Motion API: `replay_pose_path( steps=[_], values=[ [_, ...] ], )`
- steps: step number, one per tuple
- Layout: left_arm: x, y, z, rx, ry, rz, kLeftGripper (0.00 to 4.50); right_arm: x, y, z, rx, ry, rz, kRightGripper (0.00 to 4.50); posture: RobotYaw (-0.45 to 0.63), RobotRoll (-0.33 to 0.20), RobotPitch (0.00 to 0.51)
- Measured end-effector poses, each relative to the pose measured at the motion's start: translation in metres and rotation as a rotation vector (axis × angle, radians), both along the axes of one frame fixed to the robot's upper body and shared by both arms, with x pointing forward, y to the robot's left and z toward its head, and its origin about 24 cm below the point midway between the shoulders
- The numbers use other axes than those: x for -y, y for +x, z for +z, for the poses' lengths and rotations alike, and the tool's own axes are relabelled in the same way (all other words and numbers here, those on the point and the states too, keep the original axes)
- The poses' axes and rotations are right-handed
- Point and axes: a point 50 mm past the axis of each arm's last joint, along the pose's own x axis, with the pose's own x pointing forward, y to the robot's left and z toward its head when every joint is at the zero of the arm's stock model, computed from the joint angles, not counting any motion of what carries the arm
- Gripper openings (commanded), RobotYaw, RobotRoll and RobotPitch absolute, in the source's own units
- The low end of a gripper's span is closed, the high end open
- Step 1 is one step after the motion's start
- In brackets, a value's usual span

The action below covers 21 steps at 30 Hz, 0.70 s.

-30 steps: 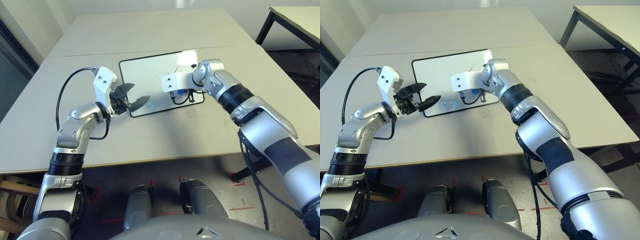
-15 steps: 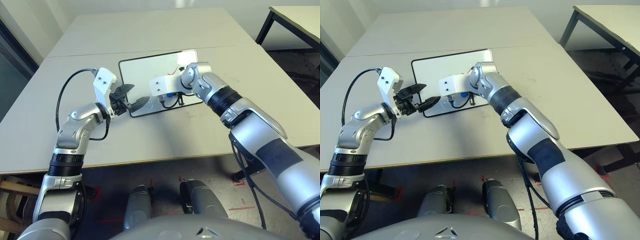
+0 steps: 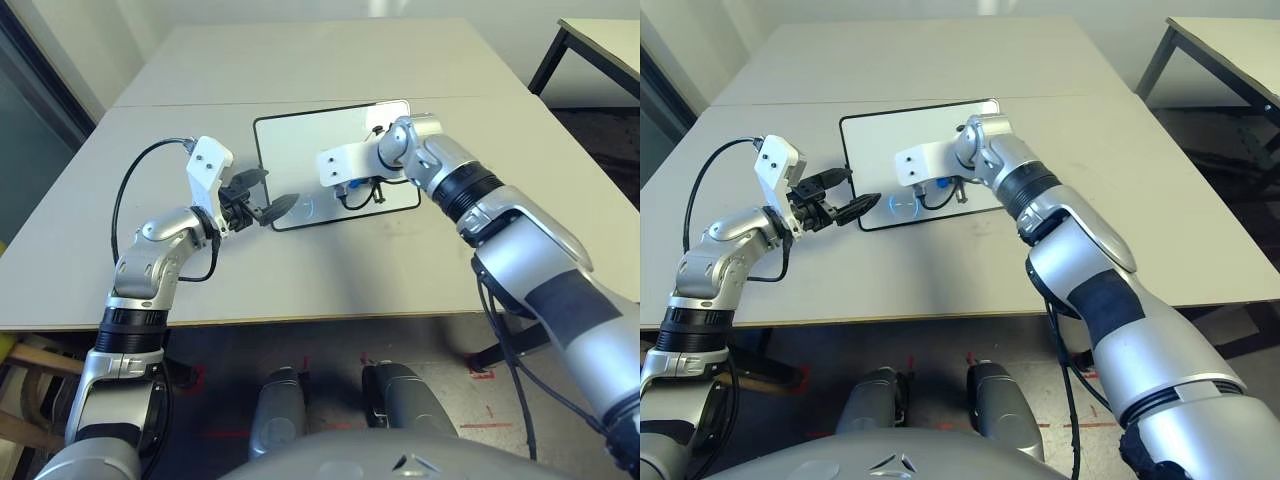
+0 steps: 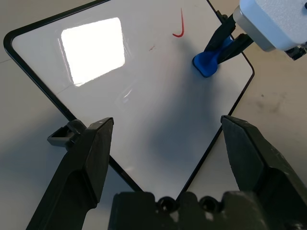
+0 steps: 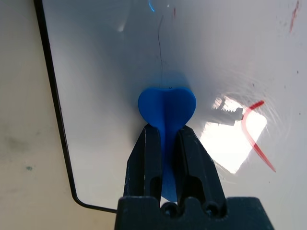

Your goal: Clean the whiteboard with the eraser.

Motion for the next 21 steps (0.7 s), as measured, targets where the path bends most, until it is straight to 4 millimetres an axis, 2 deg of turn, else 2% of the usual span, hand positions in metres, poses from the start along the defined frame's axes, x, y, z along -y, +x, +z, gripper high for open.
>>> replay_pose_path(
  steps=[13, 16, 21],
  values=[
    [0.000, 0.001, 0.001, 0.002, 0.000, -0.001, 4.50, 0.027, 0.006, 0.008, 0.007, -0.023, -0.068, 0.14, -0.03, 0.000, 0.059],
    [0.000, 0.002, 0.002, 0.003, -0.001, 0.000, 4.50, 0.032, 0.008, 0.021, 0.032, -0.025, -0.077, 0.14, -0.04, 0.000, 0.058],
    [0.001, 0.003, 0.004, 0.013, -0.001, -0.003, 4.50, 0.032, 0.012, 0.055, 0.111, -0.001, -0.062, 0.13, -0.04, 0.000, 0.056]
  ],
)
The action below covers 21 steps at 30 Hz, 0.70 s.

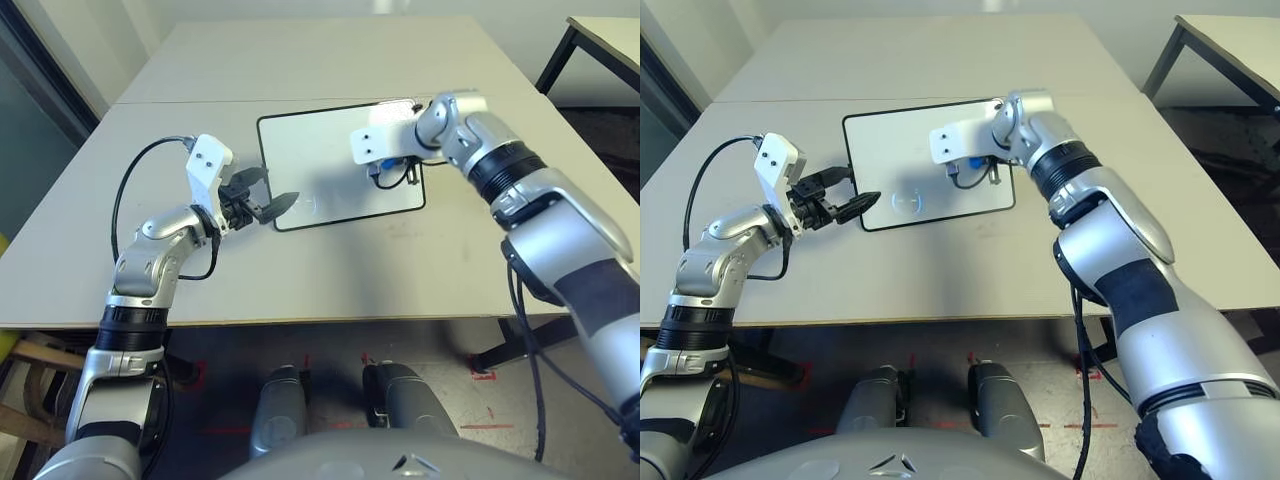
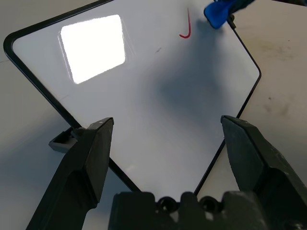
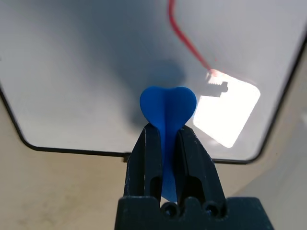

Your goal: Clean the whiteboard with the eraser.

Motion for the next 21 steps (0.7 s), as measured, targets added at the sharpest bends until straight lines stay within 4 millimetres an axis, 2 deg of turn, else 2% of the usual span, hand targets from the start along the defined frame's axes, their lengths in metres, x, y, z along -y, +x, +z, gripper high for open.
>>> replay_pose_path(
  steps=[4, 21],
  values=[
    [0.0008, 0.0013, 0.0030, 0.015, 0.001, -0.003, 4.50, 0.0014, 0.0032, 0.0055, 0.036, 0.008, 0.002, 0.13, -0.02, 0.000, 0.057],
    [-0.0010, 0.0001, 0.0009, 0.012, 0.004, 0.009, 4.50, -0.0060, 0.0092, -0.0036, 0.114, 0.031, -0.014, 0.13, 0.02, 0.000, 0.060]
  ],
)
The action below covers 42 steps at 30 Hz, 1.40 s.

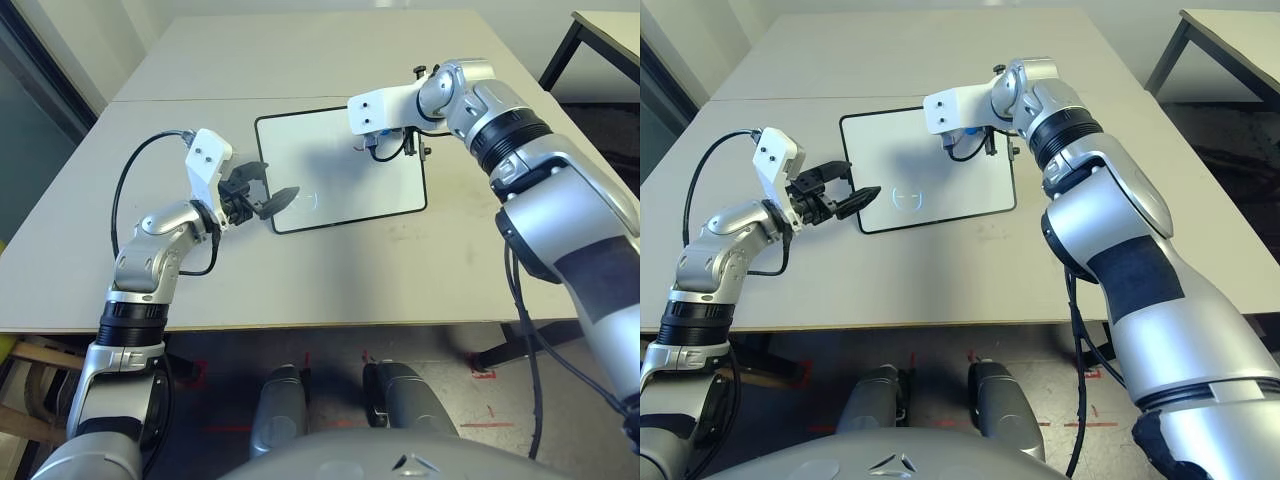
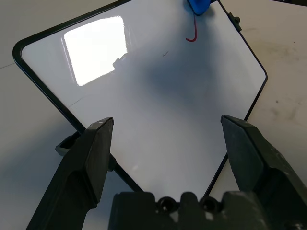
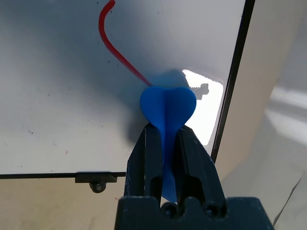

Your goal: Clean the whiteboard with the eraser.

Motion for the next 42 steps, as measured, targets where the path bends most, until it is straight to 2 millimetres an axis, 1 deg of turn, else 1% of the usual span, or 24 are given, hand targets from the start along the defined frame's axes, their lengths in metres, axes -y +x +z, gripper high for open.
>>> replay_pose_path(
  steps=[12, 27, 31, 42],
  values=[
    [-0.004, -0.003, -0.003, -0.007, -0.004, 0.024, 4.50, -0.007, 0.001, -0.003, 0.030, 0.001, 0.001, 0.13, 0.03, 0.000, 0.065],
    [-0.002, -0.005, 0.000, 0.008, -0.001, 0.020, 4.50, -0.028, -0.004, -0.014, -0.012, -0.012, 0.067, 0.12, 0.03, 0.000, 0.074],
    [-0.003, -0.005, -0.001, 0.005, -0.001, 0.027, 4.50, -0.030, -0.006, -0.017, -0.029, -0.014, 0.077, 0.12, 0.04, 0.000, 0.076],
    [-0.003, -0.007, -0.004, -0.005, -0.001, 0.032, 4.50, -0.049, -0.012, -0.027, -0.071, -0.012, 0.137, 0.12, 0.04, 0.000, 0.079]
  ],
)
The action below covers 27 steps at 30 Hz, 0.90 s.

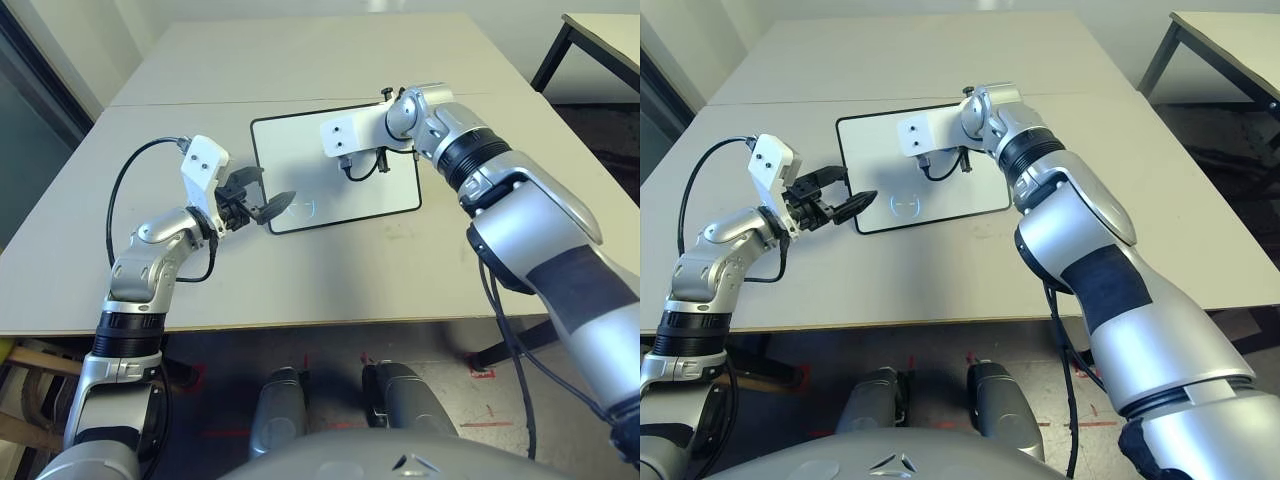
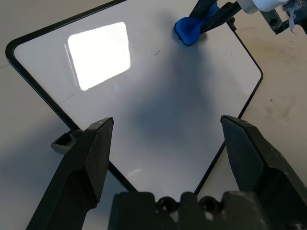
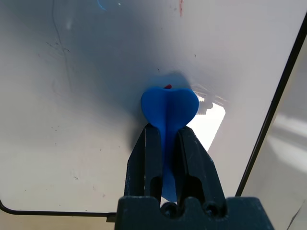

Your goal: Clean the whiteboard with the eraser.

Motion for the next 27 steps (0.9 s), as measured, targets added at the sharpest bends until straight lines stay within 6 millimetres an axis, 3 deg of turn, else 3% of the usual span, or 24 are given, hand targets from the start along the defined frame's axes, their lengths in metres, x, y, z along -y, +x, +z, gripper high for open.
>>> replay_pose_path(
  steps=[6, 13, 27],
  values=[
    [0.000, 0.000, 0.000, -0.001, 0.000, 0.003, 4.50, -0.011, -0.003, -0.002, -0.007, 0.009, 0.031, 0.12, 0.04, 0.000, 0.081],
    [0.000, -0.001, -0.001, -0.004, 0.000, 0.003, 4.50, -0.011, -0.003, -0.002, -0.004, 0.018, 0.023, 0.12, 0.04, 0.000, 0.082],
    [0.000, -0.001, -0.002, -0.005, -0.002, 0.002, 4.50, 0.008, 0.002, 0.000, 0.013, -0.029, -0.026, 0.12, 0.03, 0.000, 0.079]
  ],
)
